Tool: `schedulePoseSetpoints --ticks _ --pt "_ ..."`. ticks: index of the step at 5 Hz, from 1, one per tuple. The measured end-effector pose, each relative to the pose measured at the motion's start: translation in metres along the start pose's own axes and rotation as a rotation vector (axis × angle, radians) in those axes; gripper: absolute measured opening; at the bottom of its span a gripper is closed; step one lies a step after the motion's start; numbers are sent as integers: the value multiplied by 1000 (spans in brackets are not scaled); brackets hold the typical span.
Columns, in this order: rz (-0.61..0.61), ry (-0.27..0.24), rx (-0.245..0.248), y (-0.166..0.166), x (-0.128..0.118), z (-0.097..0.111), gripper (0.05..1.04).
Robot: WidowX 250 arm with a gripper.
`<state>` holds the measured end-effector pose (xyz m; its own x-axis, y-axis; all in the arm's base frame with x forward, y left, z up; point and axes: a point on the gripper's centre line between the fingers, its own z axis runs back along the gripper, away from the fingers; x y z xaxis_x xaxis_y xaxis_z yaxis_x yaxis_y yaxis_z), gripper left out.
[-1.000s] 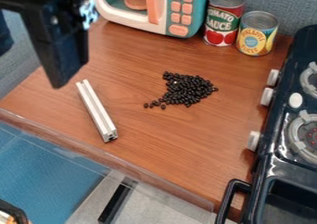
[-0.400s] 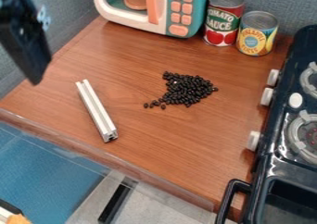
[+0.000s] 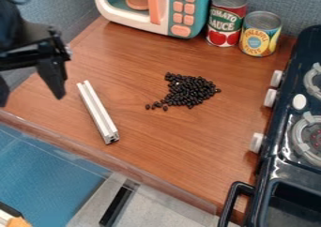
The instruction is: Sweep into pile
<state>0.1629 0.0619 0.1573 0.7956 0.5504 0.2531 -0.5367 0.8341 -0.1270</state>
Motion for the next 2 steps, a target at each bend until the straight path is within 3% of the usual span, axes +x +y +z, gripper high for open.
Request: schedulePoseSetpoints --ticks 1,2 --pt "74 -44 24 -5 16 -13 1001" --pt "199 -57 84 -4 33 -42 1001"
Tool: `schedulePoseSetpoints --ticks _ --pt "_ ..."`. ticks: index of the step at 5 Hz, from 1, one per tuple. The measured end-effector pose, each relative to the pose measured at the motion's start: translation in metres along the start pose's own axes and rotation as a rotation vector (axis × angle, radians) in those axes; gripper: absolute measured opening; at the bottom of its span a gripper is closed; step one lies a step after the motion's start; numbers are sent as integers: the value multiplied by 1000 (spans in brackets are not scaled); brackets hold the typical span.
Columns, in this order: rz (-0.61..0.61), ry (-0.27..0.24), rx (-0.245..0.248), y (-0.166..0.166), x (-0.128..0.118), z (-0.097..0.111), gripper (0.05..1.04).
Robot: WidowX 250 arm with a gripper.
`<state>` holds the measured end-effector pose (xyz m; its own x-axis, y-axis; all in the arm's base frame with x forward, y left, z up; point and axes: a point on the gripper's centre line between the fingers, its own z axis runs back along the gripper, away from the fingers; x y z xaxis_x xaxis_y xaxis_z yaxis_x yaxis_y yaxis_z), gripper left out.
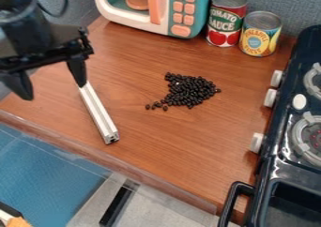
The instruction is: Sweep into pile
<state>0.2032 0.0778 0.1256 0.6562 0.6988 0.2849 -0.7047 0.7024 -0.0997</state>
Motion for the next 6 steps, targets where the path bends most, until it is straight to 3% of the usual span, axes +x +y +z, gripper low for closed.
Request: schedulePoseSetpoints --ticks 1,2,3,4,6 --pt "65 29 66 2 7 -36 1001" --pt "63 57 96 4 8 -59 1001" --pt "68 80 90 5 12 -86 1001" --pt "70 79 100 2 19 -99 1001" --pt "74 67 47 -16 24 -96 1001"
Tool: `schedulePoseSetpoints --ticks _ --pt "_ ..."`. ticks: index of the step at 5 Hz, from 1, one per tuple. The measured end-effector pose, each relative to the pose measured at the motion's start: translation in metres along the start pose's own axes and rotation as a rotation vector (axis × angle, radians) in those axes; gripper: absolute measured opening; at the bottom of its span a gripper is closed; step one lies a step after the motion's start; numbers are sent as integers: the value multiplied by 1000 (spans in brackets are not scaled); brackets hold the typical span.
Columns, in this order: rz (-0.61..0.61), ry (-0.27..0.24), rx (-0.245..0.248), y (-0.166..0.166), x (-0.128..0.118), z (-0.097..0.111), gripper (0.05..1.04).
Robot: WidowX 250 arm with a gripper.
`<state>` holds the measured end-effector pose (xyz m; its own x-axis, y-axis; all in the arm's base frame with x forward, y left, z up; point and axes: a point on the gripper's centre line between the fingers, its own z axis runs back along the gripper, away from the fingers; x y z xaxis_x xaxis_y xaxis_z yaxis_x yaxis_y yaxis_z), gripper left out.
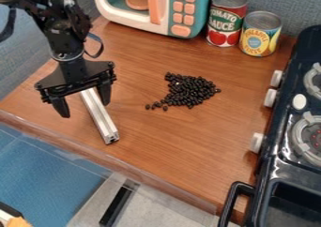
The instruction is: Sweep into pile
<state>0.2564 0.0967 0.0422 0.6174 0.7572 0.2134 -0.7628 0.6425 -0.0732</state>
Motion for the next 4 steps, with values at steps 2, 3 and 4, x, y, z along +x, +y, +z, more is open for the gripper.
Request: schedulePoseSetpoints --ticks 2,3,4 --pt "15 0 -7 -5 -2 0 1001" --pt "16 -6 -3 -7 -2 -5 1001" --pt "15 0 10 -9 -4 -12 1001"
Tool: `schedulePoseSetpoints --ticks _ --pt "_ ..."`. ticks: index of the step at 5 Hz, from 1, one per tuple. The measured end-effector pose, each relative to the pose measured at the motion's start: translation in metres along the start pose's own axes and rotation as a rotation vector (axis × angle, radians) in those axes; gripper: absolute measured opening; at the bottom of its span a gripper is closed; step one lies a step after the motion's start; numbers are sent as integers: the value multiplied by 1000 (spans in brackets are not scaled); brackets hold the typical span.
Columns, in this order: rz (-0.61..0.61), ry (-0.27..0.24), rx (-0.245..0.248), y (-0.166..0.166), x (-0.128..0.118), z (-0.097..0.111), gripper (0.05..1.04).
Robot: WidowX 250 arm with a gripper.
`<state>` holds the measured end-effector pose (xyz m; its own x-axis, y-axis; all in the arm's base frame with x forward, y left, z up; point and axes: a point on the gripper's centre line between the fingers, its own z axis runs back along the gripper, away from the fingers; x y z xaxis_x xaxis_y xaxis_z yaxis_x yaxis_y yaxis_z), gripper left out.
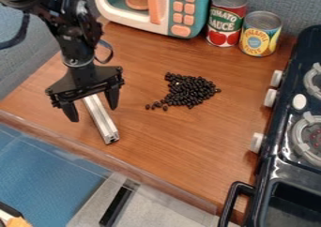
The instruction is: Sweep into pile
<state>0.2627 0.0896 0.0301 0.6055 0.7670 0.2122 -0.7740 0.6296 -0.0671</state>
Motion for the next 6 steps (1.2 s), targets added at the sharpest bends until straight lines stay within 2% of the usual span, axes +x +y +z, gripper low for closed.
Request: schedulePoseSetpoints --ticks 2,3,4,5,6 --pt "15 -6 -1 -6 4 -6 993" --pt "11 -13 -6 -8 7 -6 915" --pt "30 -4 7 -4 8 -12 613" --pt "39 0 1 -3 9 -12 369" --pt "46 4 2 -2 9 -13 366"
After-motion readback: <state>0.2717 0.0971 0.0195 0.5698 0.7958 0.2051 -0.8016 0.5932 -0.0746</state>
